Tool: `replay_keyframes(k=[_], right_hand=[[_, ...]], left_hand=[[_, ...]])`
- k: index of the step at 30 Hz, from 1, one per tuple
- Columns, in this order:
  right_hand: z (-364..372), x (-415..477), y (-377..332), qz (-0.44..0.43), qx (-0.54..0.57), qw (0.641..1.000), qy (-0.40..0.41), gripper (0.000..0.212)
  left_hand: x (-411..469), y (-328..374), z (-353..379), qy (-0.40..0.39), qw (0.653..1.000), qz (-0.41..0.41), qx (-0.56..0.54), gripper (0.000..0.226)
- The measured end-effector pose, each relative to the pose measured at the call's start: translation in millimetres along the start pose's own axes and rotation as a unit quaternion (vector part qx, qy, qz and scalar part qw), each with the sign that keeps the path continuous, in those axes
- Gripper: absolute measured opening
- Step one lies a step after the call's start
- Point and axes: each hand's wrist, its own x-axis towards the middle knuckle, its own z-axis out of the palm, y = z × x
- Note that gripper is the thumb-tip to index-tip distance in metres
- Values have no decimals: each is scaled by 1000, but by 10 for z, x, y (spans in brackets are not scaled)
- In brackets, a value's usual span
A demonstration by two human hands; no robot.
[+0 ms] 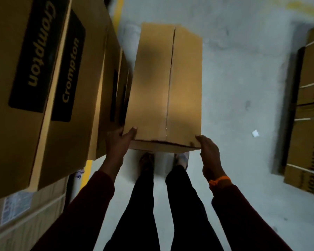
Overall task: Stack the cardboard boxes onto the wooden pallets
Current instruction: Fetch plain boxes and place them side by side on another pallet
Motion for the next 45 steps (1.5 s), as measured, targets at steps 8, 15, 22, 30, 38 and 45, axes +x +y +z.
replay_keyframes(k=[8,15,22,30,38,45], right_hand=[[-1103,-849,-613,42,221,973,44,16],[-2469,-1538,-507,-38,218,972,80,36],[-4075,-1478,94,16,183,973,141,103],[-5953,-1583,669,-59,234,944,227,58],[-7306,-1172,1034,-20,268,899,346,61],[-8558,-197,1090,25,266,891,368,64]], left_hand=[[-1633,1691,168,-90,976,192,38,82],[-2808,2176,781,-102,927,328,152,19],[-3984,2176,2136,-103,880,411,213,64],[-5152,2023,3805,-138,859,457,185,49],[-5920,2097,5268,-146,849,467,202,56],[-6078,2456,6986,-180,861,420,225,42]])
